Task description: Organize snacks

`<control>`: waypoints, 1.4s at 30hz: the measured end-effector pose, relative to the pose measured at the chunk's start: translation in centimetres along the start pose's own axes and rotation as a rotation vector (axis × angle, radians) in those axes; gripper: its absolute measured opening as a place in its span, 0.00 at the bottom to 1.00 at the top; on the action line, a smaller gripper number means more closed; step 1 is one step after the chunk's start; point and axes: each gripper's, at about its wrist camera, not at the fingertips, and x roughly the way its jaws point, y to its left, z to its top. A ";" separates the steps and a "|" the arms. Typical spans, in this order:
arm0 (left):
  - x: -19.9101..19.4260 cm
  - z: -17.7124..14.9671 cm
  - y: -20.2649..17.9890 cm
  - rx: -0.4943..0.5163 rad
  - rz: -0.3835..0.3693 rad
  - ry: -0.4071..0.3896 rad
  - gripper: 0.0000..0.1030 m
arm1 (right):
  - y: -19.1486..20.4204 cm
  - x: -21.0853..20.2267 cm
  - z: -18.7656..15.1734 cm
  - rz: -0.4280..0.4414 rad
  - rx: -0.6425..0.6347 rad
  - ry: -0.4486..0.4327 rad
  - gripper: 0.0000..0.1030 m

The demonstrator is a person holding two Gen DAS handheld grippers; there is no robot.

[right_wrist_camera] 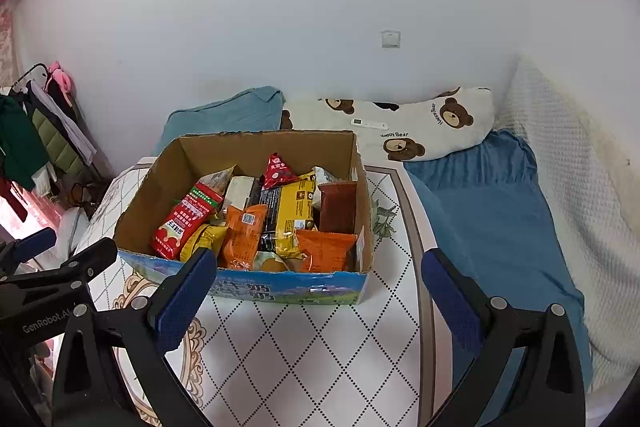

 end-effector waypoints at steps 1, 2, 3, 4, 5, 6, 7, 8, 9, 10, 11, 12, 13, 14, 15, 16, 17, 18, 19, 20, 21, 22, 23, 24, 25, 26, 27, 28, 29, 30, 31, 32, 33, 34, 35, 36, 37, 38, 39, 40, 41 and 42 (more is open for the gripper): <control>0.0 0.0 0.0 -0.001 0.000 0.000 1.00 | 0.0 0.0 0.0 0.001 0.001 0.000 1.00; -0.1 0.0 0.1 -0.002 0.000 -0.001 1.00 | 0.0 -0.1 0.0 0.002 0.001 -0.001 1.00; -0.1 0.0 0.1 -0.002 -0.002 -0.001 1.00 | 0.0 0.0 0.0 0.001 0.000 -0.001 1.00; -0.2 0.0 0.1 -0.002 -0.003 -0.001 1.00 | 0.0 0.0 -0.1 0.004 -0.001 0.000 1.00; -0.2 0.0 0.2 -0.002 -0.004 -0.001 1.00 | 0.0 -0.1 -0.1 0.006 0.000 0.000 1.00; -0.3 0.0 0.2 -0.002 -0.004 -0.002 1.00 | 0.0 -0.1 -0.1 0.005 -0.002 0.000 1.00; -0.3 0.0 0.2 -0.001 -0.004 -0.002 1.00 | 0.0 -0.1 -0.1 0.007 -0.003 -0.002 1.00; -0.3 0.0 0.2 -0.002 -0.004 -0.001 0.99 | -0.1 -0.2 -0.1 0.008 -0.004 -0.002 1.00; -0.3 0.0 0.2 -0.002 -0.004 -0.001 1.00 | -0.1 -0.2 0.0 0.010 -0.005 -0.003 1.00; -0.3 -0.1 0.1 -0.002 -0.005 -0.001 1.00 | -0.1 -0.2 0.0 0.014 -0.007 -0.002 1.00; -0.3 0.0 0.2 -0.003 -0.004 -0.001 1.00 | -0.1 -0.2 0.1 0.017 -0.008 -0.002 1.00; -0.3 0.0 0.2 -0.003 -0.004 -0.001 1.00 | -0.1 -0.2 0.1 0.017 -0.011 -0.004 1.00; -0.3 -0.1 0.1 -0.002 -0.005 -0.001 1.00 | -0.1 -0.3 0.1 0.017 -0.014 -0.004 1.00; -0.4 0.0 0.2 -0.002 -0.004 -0.003 1.00 | -0.1 -0.3 0.2 0.021 -0.013 -0.004 1.00; -0.4 0.0 0.2 -0.002 -0.002 -0.006 1.00 | -0.1 -0.3 0.2 0.023 -0.013 -0.003 1.00; -0.4 -0.1 0.2 -0.001 -0.003 -0.005 1.00 | -0.1 -0.3 0.3 0.025 -0.014 -0.003 1.00; -0.4 -0.1 0.2 -0.002 -0.004 -0.004 1.00 | -0.1 -0.4 0.3 0.027 -0.016 -0.004 1.00; -0.5 0.0 0.2 -0.004 -0.004 -0.005 1.00 | -0.1 -0.4 0.3 0.029 -0.016 -0.005 1.00; -0.4 -0.1 0.2 -0.001 -0.004 -0.006 1.00 | -0.1 -0.5 0.3 0.031 -0.016 -0.004 1.00; -0.4 -0.1 0.2 0.000 -0.004 -0.006 1.00 | -0.1 -0.4 0.4 0.032 -0.016 -0.005 1.00; -0.4 -0.1 0.2 0.001 -0.002 -0.007 1.00 | -0.1 -0.4 0.4 0.033 -0.017 -0.006 1.00; -0.5 -0.1 0.2 0.001 -0.003 -0.008 1.00 | 0.0 -0.4 0.4 0.032 -0.017 -0.006 1.00; -0.6 -0.1 0.2 0.001 -0.002 -0.008 1.00 | -0.1 -0.4 0.4 0.036 -0.016 -0.005 1.00; -0.7 0.0 0.3 0.000 -0.002 -0.009 1.00 | 0.0 -0.4 0.4 0.038 -0.016 -0.004 1.00; -0.7 0.0 0.3 0.000 -0.002 -0.008 1.00 | 0.0 -0.4 0.4 0.038 -0.018 -0.004 1.00; -0.7 0.0 0.3 0.000 -0.002 -0.009 1.00 | 0.0 -0.4 0.5 0.040 -0.020 -0.004 1.00; -0.7 0.0 0.3 0.001 -0.001 -0.009 1.00 | 0.0 -0.4 0.5 0.043 -0.020 -0.004 1.00; -0.8 0.0 0.3 0.001 0.000 -0.009 1.00 | 0.1 -0.4 0.5 0.045 -0.022 -0.004 1.00; -0.8 0.0 0.3 0.000 0.001 -0.008 1.00 | 0.1 -0.4 0.5 0.046 -0.024 -0.005 1.00; -0.8 0.1 0.3 0.000 0.000 -0.008 1.00 | 0.1 -0.5 0.5 0.047 -0.023 -0.006 1.00; -0.8 0.0 0.3 -0.001 0.002 -0.009 1.00 | 0.2 -0.4 0.5 0.047 -0.022 -0.007 1.00; -0.8 0.1 0.3 0.000 0.003 -0.010 1.00 | 0.2 -0.4 0.5 0.048 -0.022 -0.006 1.00; -0.7 0.1 0.3 0.000 0.003 -0.009 1.00 | 0.2 -0.4 0.5 0.049 -0.022 -0.004 1.00; -0.8 0.0 0.4 -0.001 0.003 -0.010 1.00 | 0.2 -0.4 0.5 0.047 -0.023 -0.004 1.00; -0.8 0.0 0.4 -0.001 0.003 -0.011 1.00 | 0.2 -0.4 0.5 0.046 -0.024 -0.006 1.00; -0.8 0.1 0.4 0.000 0.004 -0.010 1.00 | 0.1 -0.4 0.5 0.048 -0.025 -0.005 1.00; -0.8 0.1 0.4 0.000 0.004 -0.009 1.00 | 0.2 -0.4 0.5 0.049 -0.025 -0.005 1.00; -0.8 0.0 0.4 -0.002 0.003 -0.010 1.00 | 0.2 -0.3 0.5 0.047 -0.025 -0.004 1.00; -0.8 0.0 0.4 -0.002 0.003 -0.011 1.00 | 0.3 -0.3 0.5 0.048 -0.026 -0.003 1.00; -0.8 0.0 0.4 -0.002 0.005 -0.011 1.00 | 0.3 -0.3 0.4 0.049 -0.025 -0.002 1.00; -0.8 0.0 0.4 -0.003 0.005 -0.012 1.00 | 0.4 -0.4 0.4 0.048 -0.026 -0.003 1.00; -0.8 0.0 0.5 -0.004 0.005 -0.012 1.00 | 0.4 -0.4 0.4 0.049 -0.024 -0.003 1.00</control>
